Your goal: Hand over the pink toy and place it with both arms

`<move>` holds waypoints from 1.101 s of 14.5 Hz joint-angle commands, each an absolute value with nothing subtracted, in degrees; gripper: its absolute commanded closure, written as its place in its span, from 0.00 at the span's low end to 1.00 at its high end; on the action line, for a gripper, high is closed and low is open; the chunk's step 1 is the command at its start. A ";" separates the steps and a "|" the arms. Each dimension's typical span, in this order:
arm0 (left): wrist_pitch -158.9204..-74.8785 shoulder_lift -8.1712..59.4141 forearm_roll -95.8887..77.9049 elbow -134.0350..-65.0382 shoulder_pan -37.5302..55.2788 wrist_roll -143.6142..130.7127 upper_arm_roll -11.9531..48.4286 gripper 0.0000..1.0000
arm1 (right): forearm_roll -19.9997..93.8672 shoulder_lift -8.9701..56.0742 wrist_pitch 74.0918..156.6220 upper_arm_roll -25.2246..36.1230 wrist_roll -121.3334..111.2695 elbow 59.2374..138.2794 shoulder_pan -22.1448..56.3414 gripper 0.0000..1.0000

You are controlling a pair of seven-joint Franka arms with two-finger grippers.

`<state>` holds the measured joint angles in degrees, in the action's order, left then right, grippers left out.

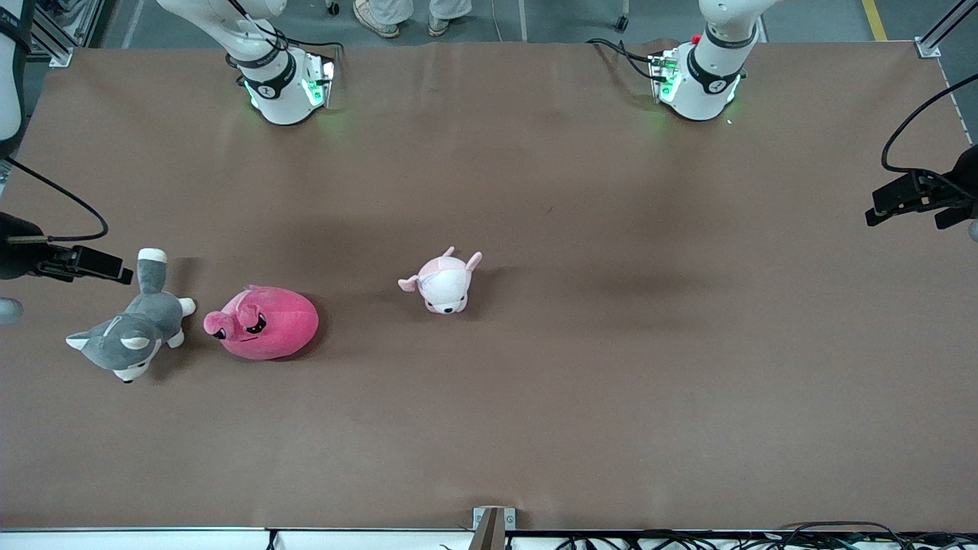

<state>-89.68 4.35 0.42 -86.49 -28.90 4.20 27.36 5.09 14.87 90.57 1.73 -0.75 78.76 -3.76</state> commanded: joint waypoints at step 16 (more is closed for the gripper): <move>-90.18 2.29 0.70 -87.36 0.18 4.66 -1.93 0.00 | 0.97 -1.12 100.78 1.41 -3.77 96.03 -4.66 0.00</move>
<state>-89.84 3.46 0.41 -86.51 -0.58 4.24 -1.23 2.29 4.53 95.72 1.79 -1.65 86.91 -4.63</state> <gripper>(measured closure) 0.000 0.000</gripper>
